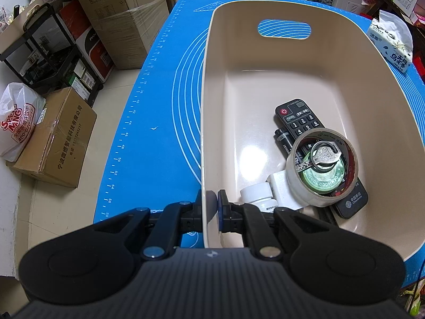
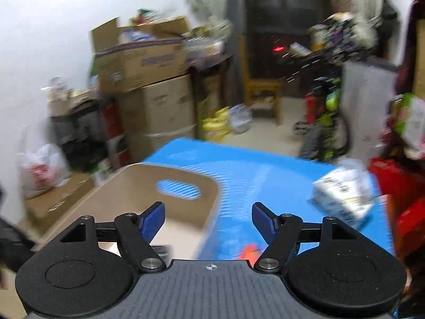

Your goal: Organize rigid objects

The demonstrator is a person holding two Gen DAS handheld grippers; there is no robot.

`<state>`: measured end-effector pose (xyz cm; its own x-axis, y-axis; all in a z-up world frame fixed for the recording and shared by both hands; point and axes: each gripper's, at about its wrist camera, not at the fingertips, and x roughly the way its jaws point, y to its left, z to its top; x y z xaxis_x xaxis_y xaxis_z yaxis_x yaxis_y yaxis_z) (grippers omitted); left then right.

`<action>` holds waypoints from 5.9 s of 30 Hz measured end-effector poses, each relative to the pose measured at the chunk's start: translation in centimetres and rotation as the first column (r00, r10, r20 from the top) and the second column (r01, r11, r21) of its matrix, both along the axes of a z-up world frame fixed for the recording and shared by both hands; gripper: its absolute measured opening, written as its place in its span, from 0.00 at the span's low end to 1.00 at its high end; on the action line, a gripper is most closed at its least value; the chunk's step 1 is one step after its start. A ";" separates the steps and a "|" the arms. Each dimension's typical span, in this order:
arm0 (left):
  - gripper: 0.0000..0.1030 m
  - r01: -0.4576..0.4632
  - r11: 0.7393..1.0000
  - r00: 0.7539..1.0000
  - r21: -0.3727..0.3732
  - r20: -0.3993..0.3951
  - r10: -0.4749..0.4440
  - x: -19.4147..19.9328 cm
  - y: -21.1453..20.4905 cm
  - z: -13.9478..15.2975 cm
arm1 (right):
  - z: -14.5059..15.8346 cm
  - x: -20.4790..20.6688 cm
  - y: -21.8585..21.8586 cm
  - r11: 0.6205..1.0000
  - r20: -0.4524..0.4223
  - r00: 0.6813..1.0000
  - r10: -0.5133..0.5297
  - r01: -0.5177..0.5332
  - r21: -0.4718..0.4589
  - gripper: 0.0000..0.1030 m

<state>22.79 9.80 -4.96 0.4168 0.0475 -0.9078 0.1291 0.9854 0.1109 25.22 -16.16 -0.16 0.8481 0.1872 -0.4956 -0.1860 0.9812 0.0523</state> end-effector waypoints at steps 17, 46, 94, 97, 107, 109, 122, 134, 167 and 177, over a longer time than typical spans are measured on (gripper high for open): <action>0.10 0.001 1.000 1.000 0.003 0.001 -0.001 0.1 -0.1 -0.1 | -10.5 5.0 -2.7 0.994 -0.230 0.967 -0.112 0.106 -0.041 0.79; 0.10 0.001 1.000 1.000 0.003 0.000 -0.001 0.1 -0.1 -0.1 | -13.8 8.1 -2.8 0.973 -0.322 0.932 0.167 -0.209 -0.099 0.93; 0.10 0.001 1.000 1.000 0.008 0.001 -0.001 0.1 0.0 -0.1 | -14.6 7.8 -2.7 0.994 -0.242 0.970 0.015 -0.040 -0.101 0.47; 0.10 0.002 1.000 1.000 0.009 0.001 -0.002 0.0 0.0 -0.1 | -14.3 7.2 -2.6 0.994 -0.229 0.973 0.017 -0.042 -0.105 0.47; 0.10 0.001 1.000 1.000 0.008 0.001 -0.001 0.1 -0.1 -0.1 | -10.2 5.1 -4.6 0.995 -0.146 0.989 0.018 -0.032 -0.098 0.47; 0.10 0.001 1.000 1.000 0.009 0.001 -0.001 0.1 -0.1 -0.1 | -8.8 4.4 -4.9 0.994 -0.114 0.993 0.029 -0.040 -0.097 0.47; 0.10 -0.002 1.000 1.000 0.019 0.002 0.002 0.0 -0.3 -0.1 | 0.1 0.7 0.9 0.967 0.026 0.971 0.238 -0.235 -0.098 0.47; 0.11 -0.002 1.000 1.000 0.021 0.003 0.002 0.0 -0.3 -0.1 | -4.5 1.5 10.5 0.922 -0.208 0.929 0.306 -0.343 -0.178 0.47; 0.72 0.007 1.000 0.955 -0.030 0.296 0.003 -9.6 -2.1 9.6 | 4.5 -12.5 4.5 0.991 -0.126 0.984 -0.126 0.121 -0.051 0.98; 0.73 0.051 0.999 0.933 -0.018 0.358 -0.041 -17.0 -4.2 11.8 | 6.4 -21.6 3.9 0.986 -0.098 0.981 -0.168 0.166 -0.031 0.98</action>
<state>5.83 5.63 6.82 0.7147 -0.0012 -0.6994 0.1309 0.9826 0.1320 3.59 -12.23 6.25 0.8126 0.0347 -0.5818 -0.0142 0.9991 0.0397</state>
